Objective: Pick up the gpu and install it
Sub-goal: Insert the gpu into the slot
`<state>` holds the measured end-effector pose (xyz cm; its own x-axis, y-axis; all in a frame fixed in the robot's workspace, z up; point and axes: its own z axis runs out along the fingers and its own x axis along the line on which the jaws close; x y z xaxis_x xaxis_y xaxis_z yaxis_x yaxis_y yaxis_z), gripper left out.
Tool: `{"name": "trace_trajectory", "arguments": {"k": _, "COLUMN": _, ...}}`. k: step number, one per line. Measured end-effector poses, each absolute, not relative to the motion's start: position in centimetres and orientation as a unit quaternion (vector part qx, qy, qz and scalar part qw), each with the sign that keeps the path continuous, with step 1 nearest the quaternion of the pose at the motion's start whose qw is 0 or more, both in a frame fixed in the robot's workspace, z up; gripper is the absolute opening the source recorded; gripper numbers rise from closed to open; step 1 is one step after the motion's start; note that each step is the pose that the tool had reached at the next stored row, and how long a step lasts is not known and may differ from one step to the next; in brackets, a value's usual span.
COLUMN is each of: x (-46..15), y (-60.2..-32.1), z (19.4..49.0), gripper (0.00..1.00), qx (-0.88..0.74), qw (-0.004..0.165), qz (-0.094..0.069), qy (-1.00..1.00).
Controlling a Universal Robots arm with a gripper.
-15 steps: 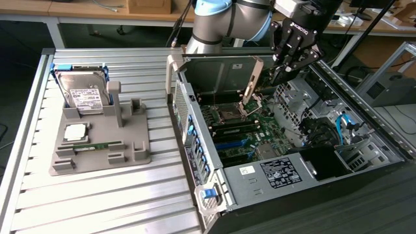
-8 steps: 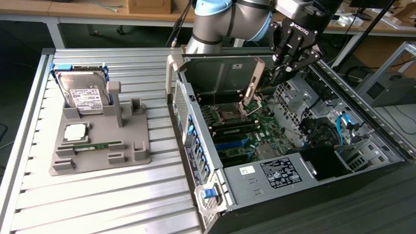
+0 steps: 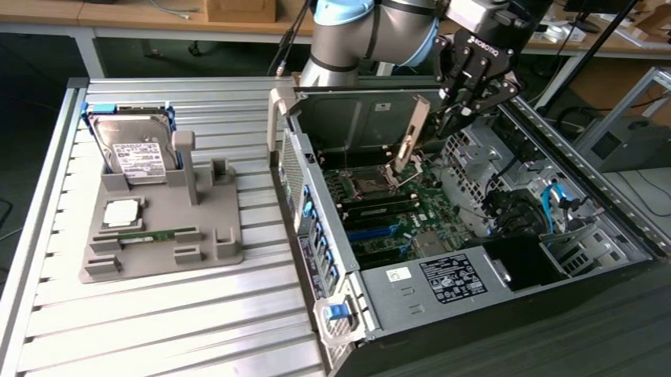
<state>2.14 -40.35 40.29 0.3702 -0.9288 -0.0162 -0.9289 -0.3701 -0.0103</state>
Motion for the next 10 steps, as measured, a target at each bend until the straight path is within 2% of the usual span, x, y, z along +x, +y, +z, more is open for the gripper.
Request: {"name": "trace_trajectory", "arguments": {"k": 10, "x": 2.14, "y": -40.35, "z": 40.26, "gripper": 0.28, "qx": -0.839, "qw": 0.009, "qz": 0.004, "qy": 0.544}}
